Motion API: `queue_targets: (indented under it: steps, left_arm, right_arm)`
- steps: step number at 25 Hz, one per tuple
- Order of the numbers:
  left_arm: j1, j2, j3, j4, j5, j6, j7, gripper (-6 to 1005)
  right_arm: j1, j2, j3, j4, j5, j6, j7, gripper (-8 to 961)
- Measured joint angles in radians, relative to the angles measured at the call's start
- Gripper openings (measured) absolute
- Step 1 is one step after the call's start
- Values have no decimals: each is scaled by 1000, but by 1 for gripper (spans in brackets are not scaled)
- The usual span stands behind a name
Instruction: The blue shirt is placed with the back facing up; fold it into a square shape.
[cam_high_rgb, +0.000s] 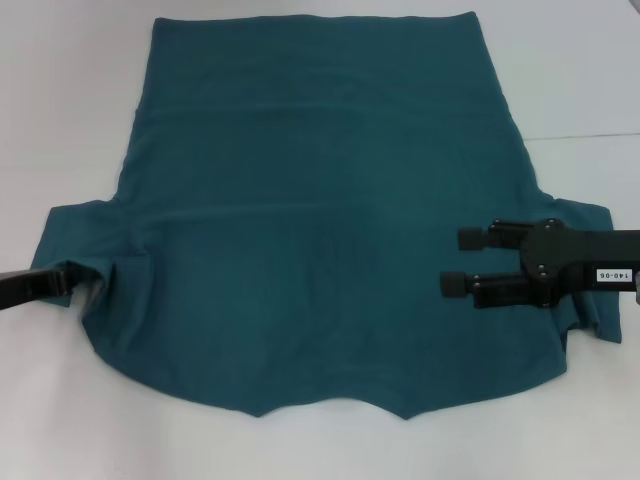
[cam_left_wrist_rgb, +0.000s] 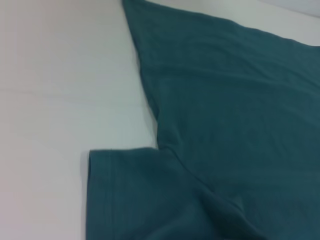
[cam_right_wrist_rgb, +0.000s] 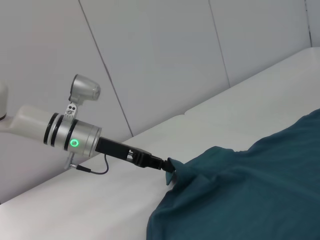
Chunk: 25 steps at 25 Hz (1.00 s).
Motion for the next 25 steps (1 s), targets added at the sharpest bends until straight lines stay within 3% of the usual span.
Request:
queue_targets:
  steps: [10,17,19,25]
  left_arm:
    - [-8,1,1,11,0,-3,22,67]
    - [31,0,2,32,2,-12,30,79]
    - [42,0,3,34,4,-19,32,263]
    - [59,-4,18,33,2,-58,64,507]
  right_arm:
    - [0,2,0,6,1,4,-5,927]
    - [-1,2,2,5,10,6,-4,927]
    - [0,2,1,5,10,7,-2,927]
    - [6,4,0,6,12,3,4,926]
